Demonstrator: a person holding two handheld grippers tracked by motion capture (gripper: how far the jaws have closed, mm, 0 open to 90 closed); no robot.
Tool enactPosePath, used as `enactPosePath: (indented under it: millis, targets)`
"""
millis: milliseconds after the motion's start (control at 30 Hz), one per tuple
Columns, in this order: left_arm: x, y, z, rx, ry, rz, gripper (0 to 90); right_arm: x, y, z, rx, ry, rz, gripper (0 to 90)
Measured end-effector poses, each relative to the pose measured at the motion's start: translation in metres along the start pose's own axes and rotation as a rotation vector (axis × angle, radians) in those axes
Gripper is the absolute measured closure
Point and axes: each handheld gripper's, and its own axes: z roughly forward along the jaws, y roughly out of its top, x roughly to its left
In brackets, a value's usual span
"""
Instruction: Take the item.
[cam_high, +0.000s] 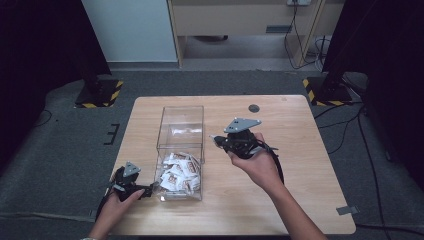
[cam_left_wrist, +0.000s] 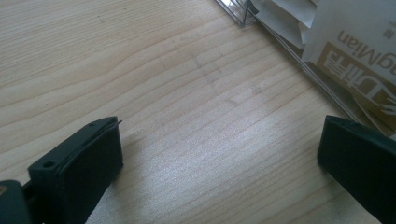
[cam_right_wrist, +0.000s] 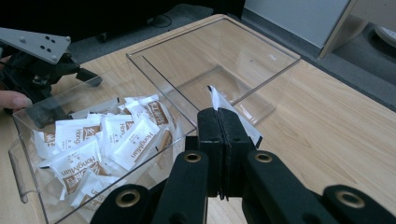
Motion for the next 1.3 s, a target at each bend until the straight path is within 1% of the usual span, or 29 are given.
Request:
enactPosePath:
  millis: [167, 200, 500, 567, 700, 933, 1033, 1133, 1200, 1300]
  targets:
    - [0.0, 0.0, 0.0, 0.0, 0.0, 0.0, 0.0, -0.005, -0.002, -0.004, -0.001, -0.01, 0.003, 89.2]
    - [0.0, 0.0, 0.0, 0.0, 0.0, 0.0, 0.0, -0.009, -0.004, -0.005, -0.002, -0.017, 0.005, 89.2]
    - [0.0, 0.0, 0.0, 0.0, 0.0, 0.0, 0.0, -0.025, -0.009, -0.014, -0.004, -0.054, 0.023, 89.3]
    - [0.0, 0.0, 0.0, 0.0, 0.0, 0.0, 0.0, -0.027, -0.01, -0.015, -0.009, -0.06, 0.021, 89.2]
    - [0.0, 0.0, 0.0, 0.0, 0.0, 0.0, 0.0, -0.033, -0.01, -0.018, -0.024, -0.064, 0.041, 89.2]
    - [0.0, 0.0, 0.0, 0.0, 0.0, 0.0, 0.0, -0.045, -0.014, -0.018, -0.021, -0.104, 0.06, 89.2]
    - [0.0, 0.0, 0.0, 0.0, 0.0, 0.0, 0.0, -0.048, -0.015, -0.018, -0.024, -0.108, 0.067, 89.2]
    - [0.0, 0.0, 0.0, 0.0, 0.0, 0.0, 0.0, -0.056, -0.017, -0.021, -0.019, -0.131, 0.074, 89.2]
    - [0.0, 0.0, 0.0, 0.0, 0.0, 0.0, 0.0, -0.057, -0.018, -0.022, -0.019, -0.137, 0.081, 89.2]
    - [0.0, 0.0, 0.0, 0.0, 0.0, 0.0, 0.0, -0.066, -0.022, -0.024, -0.011, -0.159, 0.09, 89.2]
